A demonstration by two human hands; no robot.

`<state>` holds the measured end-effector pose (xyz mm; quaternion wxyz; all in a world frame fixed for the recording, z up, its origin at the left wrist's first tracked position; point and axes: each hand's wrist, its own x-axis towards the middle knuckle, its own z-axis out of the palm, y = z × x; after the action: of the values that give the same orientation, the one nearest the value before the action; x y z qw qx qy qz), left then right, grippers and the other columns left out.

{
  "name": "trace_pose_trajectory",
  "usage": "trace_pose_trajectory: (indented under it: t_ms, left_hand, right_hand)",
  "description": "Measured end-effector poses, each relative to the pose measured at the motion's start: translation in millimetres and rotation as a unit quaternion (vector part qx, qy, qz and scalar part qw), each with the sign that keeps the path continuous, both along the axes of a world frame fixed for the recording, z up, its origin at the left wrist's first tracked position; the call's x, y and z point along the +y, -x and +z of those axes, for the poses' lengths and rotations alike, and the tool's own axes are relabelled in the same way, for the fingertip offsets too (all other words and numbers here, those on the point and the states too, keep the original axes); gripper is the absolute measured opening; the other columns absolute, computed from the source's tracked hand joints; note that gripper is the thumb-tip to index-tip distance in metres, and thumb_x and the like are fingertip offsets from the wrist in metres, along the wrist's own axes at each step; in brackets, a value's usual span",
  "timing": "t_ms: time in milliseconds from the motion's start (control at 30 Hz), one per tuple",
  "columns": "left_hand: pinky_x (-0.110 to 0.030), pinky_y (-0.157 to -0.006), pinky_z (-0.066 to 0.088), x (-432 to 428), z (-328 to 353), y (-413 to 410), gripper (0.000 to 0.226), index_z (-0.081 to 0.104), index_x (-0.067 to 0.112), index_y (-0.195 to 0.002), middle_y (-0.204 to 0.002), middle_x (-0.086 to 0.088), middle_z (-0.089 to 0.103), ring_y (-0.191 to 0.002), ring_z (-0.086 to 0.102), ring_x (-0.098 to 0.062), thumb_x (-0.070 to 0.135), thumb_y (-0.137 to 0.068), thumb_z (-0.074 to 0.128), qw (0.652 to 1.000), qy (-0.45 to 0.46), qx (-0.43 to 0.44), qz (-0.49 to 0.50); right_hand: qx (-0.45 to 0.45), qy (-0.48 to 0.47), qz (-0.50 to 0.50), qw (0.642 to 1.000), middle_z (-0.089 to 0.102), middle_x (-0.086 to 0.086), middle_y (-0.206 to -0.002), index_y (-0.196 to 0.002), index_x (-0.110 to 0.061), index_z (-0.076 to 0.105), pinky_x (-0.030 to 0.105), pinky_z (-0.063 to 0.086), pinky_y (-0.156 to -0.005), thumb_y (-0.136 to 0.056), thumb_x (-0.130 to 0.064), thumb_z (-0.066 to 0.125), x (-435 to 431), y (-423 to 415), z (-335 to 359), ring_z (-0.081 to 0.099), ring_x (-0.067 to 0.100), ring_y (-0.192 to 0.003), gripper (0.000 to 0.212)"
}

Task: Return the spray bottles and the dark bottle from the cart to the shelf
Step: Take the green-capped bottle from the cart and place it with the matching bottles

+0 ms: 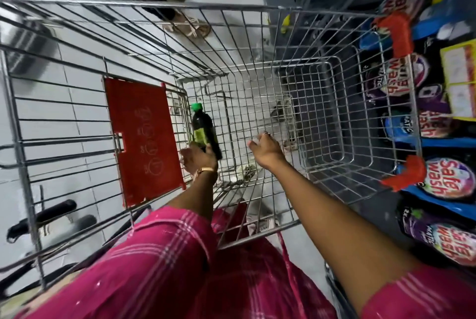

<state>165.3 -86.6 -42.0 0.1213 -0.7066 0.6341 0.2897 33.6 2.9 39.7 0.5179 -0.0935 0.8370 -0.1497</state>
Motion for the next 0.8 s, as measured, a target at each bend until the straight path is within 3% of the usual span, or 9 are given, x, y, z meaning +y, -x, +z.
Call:
trace_pose_trajectory:
  t_ms: [67,133,233,300,400,500,633,700,800]
  left_hand:
    - [-0.038,-0.084,0.045,3.5,3.1,3.1,0.03,0.061,0.0,-0.103,-0.113,-0.027,0.06,-0.104,0.056,-0.04,0.026,-0.089,0.058,0.993,0.024,0.119,0.002]
    - [-0.036,-0.076,0.045,5.1,5.1,8.7,0.035,0.057,-0.001,-0.105,-0.099,-0.024,0.065,-0.097,0.061,-0.038,0.022,-0.082,0.069,0.977,0.003,0.198,0.076]
    - [-0.04,-0.093,0.047,1.4,-2.0,17.9,0.079,0.038,-0.002,-0.129,-0.127,-0.024,0.053,-0.117,0.053,-0.037,0.029,-0.071,0.081,0.951,-0.124,0.186,0.213]
    - [-0.046,-0.098,0.047,-3.4,-9.3,22.3,0.088,0.031,-0.003,-0.137,-0.141,-0.024,0.042,-0.125,0.047,-0.037,0.028,-0.072,0.081,0.913,-0.226,0.202,0.272]
    - [-0.047,-0.1,0.048,-6.2,-12.6,33.5,0.08,0.042,0.001,-0.134,-0.137,-0.019,0.049,-0.121,0.05,-0.031,0.025,-0.07,0.082,0.904,-0.239,0.219,0.28]
    - [-0.037,-0.076,0.056,-5.0,-10.8,52.4,0.064,0.051,0.002,-0.127,-0.111,-0.014,0.059,-0.084,0.058,-0.02,0.015,-0.072,0.08,0.884,-0.221,0.271,0.312]
    - [-0.044,-0.069,0.059,-4.7,-3.3,82.6,0.052,0.049,0.004,-0.116,-0.109,-0.017,0.055,-0.098,0.061,-0.034,0.019,-0.075,0.078,0.829,-0.32,0.307,0.341]
    - [-0.045,-0.062,0.059,-6.1,0.0,94.9,0.037,0.053,0.005,-0.101,-0.108,-0.02,0.061,-0.091,0.062,-0.032,0.013,-0.075,0.078,0.826,-0.321,0.32,0.335]
    - [-0.037,-0.049,0.059,-3.6,14.2,92.7,0.038,0.054,0.001,-0.111,-0.099,-0.015,0.063,-0.092,0.061,-0.03,0.007,-0.079,0.073,0.852,-0.333,0.314,0.252]
  right_hand:
    - [-0.012,-0.003,-0.03,0.999,0.049,0.016,-0.141,-0.135,-0.006,0.042,0.04,0.043,-0.105,-0.097,-0.037,0.045,2.2,1.8,-1.2,0.049,0.034,-0.127,0.049]
    - [-0.017,-0.012,-0.054,0.998,0.052,0.017,-0.137,-0.132,-0.006,0.044,0.039,0.046,-0.101,-0.096,-0.037,0.046,7.0,5.0,-2.5,0.053,0.035,-0.122,0.047]
    - [-0.009,-0.01,-0.079,0.997,0.054,0.017,-0.135,-0.132,-0.007,0.045,0.04,0.048,-0.099,-0.095,-0.037,0.048,15.7,10.8,-1.4,0.056,0.034,-0.118,0.048]
    - [-0.006,0.0,-0.095,0.995,0.054,0.015,-0.136,-0.134,-0.007,0.045,0.034,0.048,-0.089,-0.095,-0.037,0.049,21.5,13.9,0.3,0.058,0.028,-0.11,0.049]
    - [-0.01,0.017,-0.131,0.991,0.057,0.013,-0.132,-0.132,-0.01,0.047,0.024,0.04,-0.066,-0.095,-0.035,0.05,28.3,16.7,4.2,0.054,0.02,-0.092,0.045]
    - [-0.011,0.035,-0.153,0.988,0.057,0.012,-0.13,-0.128,-0.011,0.049,0.024,0.038,-0.067,-0.094,-0.035,0.051,33.8,15.9,7.2,0.054,0.021,-0.095,0.042]
    - [-0.018,0.052,-0.16,0.986,0.057,0.011,-0.13,-0.127,-0.012,0.049,0.021,0.036,-0.057,-0.095,-0.033,0.05,44.5,13.8,11.1,0.051,0.017,-0.093,0.038]
    - [-0.019,0.053,-0.156,0.986,0.056,0.012,-0.13,-0.124,-0.01,0.051,0.024,0.042,-0.067,-0.095,-0.031,0.05,48.3,15.3,16.7,0.055,0.021,-0.099,0.035]
    - [-0.019,0.068,-0.168,0.983,0.058,0.013,-0.127,-0.12,-0.008,0.053,0.038,0.044,-0.092,-0.096,-0.026,0.049,50.2,21.1,33.7,0.057,0.024,-0.103,0.031]
